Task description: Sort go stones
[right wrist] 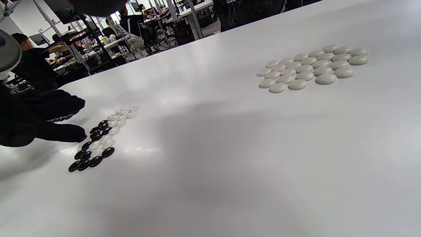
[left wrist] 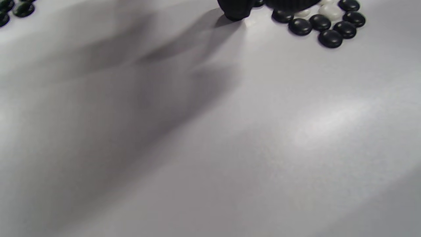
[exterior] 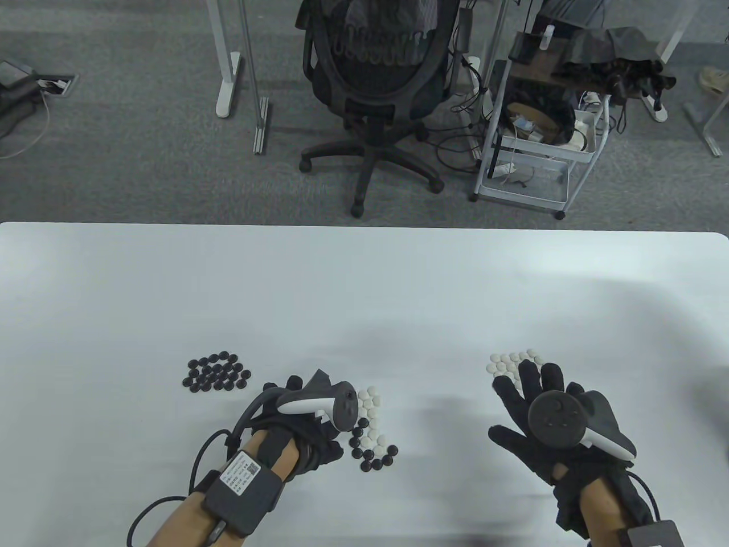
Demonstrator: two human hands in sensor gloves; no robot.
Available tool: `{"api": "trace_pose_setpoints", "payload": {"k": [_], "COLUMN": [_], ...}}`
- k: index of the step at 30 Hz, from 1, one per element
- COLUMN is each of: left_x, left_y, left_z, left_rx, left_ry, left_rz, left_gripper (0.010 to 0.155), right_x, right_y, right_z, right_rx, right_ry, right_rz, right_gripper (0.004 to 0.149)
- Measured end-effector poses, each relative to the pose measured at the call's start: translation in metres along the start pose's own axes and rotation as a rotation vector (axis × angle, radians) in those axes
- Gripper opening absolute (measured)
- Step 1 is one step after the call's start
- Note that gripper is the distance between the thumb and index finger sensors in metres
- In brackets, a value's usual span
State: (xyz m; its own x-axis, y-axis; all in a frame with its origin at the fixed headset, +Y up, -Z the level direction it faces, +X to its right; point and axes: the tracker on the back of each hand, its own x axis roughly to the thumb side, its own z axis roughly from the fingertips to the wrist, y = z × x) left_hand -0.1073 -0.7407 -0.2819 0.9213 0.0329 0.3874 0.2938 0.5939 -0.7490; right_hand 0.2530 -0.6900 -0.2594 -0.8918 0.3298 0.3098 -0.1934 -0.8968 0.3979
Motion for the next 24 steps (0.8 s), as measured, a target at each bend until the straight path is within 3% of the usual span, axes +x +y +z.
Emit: {"api": "trace_pose_setpoints", "payload": {"k": [4, 9, 14, 18, 24], "left_x": [-0.035, -0.109, -0.164, -0.192, -0.199], "left_y": [-0.017, -0.038, -0.053, -0.061, -0.055], "left_z": [0.014, 0.040, 0.050, 0.048, 0.042], "left_rx": [0.009, 0.042, 0.062, 0.100, 0.125], "left_ry": [0.071, 0.267, 0.397, 0.388, 0.381], "left_rz": [0.063, 0.227, 0.390, 0.538, 0.568], "left_gripper": [0.063, 0.064, 0.063, 0.062, 0.062], "right_x": [0.000, -0.001, -0.002, -0.003, -0.002], "right_y": [0.000, 0.002, 0.001, 0.001, 0.002], "right_z": [0.000, -0.002, -0.002, -0.002, -0.003], "right_rx": [0.002, 0.017, 0.013, 0.010, 0.020], "right_ry": [-0.002, -0.002, 0.000, 0.010, 0.009], "right_rz": [-0.002, -0.002, -0.003, 0.001, 0.003], "right_gripper": [0.078, 0.078, 0.078, 0.078, 0.078]}}
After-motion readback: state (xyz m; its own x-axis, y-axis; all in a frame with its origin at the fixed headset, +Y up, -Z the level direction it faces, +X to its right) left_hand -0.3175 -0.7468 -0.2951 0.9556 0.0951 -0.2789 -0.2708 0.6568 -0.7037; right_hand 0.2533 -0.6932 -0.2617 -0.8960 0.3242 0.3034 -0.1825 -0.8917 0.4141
